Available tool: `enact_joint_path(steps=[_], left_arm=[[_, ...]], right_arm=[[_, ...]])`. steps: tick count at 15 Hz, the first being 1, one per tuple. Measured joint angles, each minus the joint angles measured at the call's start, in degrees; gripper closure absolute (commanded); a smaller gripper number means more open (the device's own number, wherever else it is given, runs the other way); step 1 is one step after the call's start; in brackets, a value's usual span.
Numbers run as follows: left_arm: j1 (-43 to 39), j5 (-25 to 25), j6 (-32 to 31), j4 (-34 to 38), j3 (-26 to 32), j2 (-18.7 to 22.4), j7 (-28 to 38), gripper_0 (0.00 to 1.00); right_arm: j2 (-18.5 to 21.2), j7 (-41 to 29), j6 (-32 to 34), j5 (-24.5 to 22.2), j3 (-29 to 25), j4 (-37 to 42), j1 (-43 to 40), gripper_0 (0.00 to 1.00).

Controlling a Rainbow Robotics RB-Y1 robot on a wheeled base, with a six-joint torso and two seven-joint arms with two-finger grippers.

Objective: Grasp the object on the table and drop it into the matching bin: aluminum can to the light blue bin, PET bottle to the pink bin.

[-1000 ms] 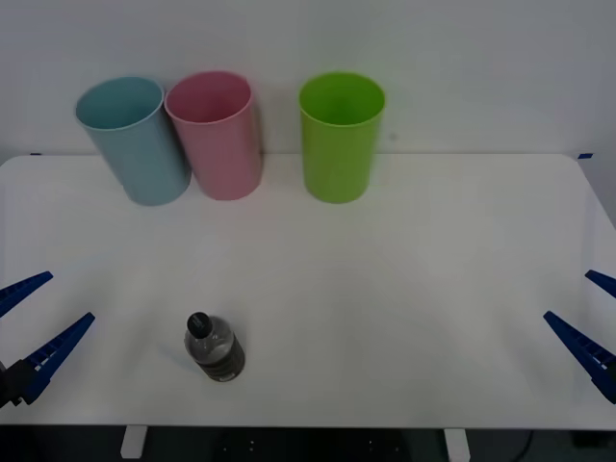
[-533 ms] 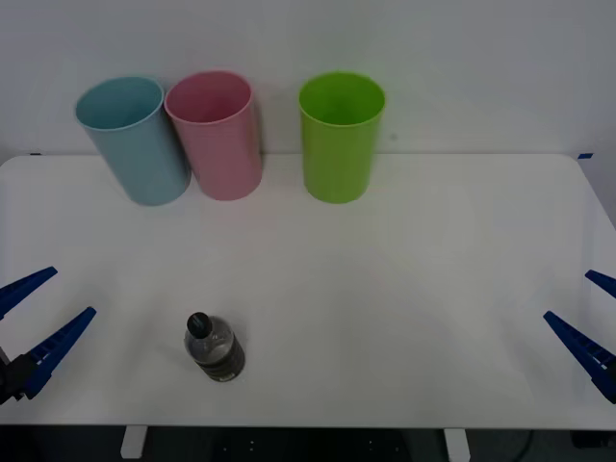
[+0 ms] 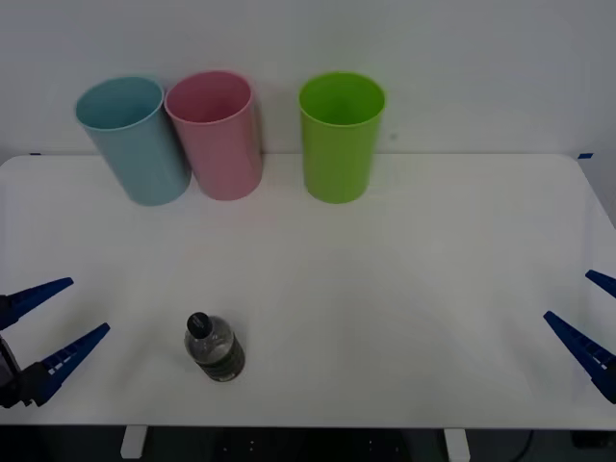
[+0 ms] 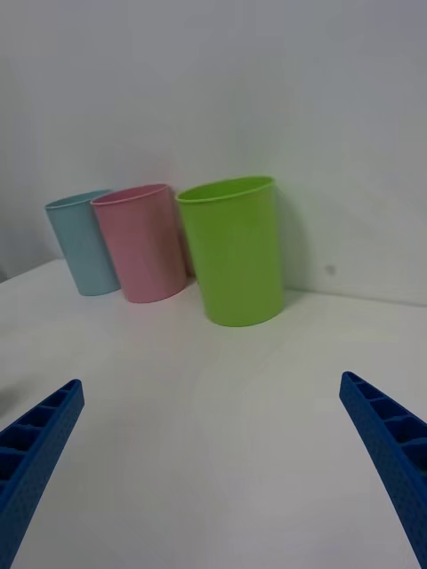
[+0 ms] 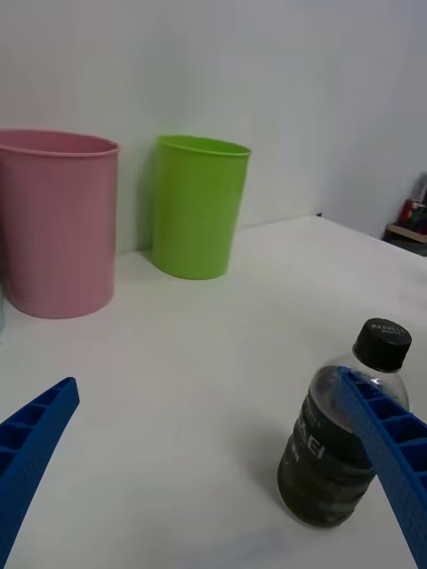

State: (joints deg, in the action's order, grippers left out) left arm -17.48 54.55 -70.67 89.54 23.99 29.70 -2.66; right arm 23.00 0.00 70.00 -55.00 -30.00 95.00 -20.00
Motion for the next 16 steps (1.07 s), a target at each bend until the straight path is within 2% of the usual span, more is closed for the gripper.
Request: enact_joint_path(steps=[3, 9, 14, 16], left_arm=[[1.97, 0.63, -2.42, -2.97, -2.15, 0.85, -3.51, 0.0], [9.43, 3.84, -10.78, -15.3, -5.48, 2.73, -12.75, 0.0], [14.47, 4.34, -13.65, -24.07, -10.75, 5.01, -20.75, 0.0], [15.88, 6.79, -14.72, -25.1, -11.24, 5.1, -21.89, 0.0]], right_arm=[[0.0, 0.0, 0.0, 0.0, 0.0, 0.0, 0.0, 0.0], [0.0, 0.0, 0.0, 0.0, 0.0, 0.0, 0.0, 0.0], [0.0, 0.0, 0.0, 0.0, 0.0, 0.0, 0.0, 0.0], [0.0, 0.0, 0.0, 0.0, 0.0, 0.0, 0.0, 0.0]])
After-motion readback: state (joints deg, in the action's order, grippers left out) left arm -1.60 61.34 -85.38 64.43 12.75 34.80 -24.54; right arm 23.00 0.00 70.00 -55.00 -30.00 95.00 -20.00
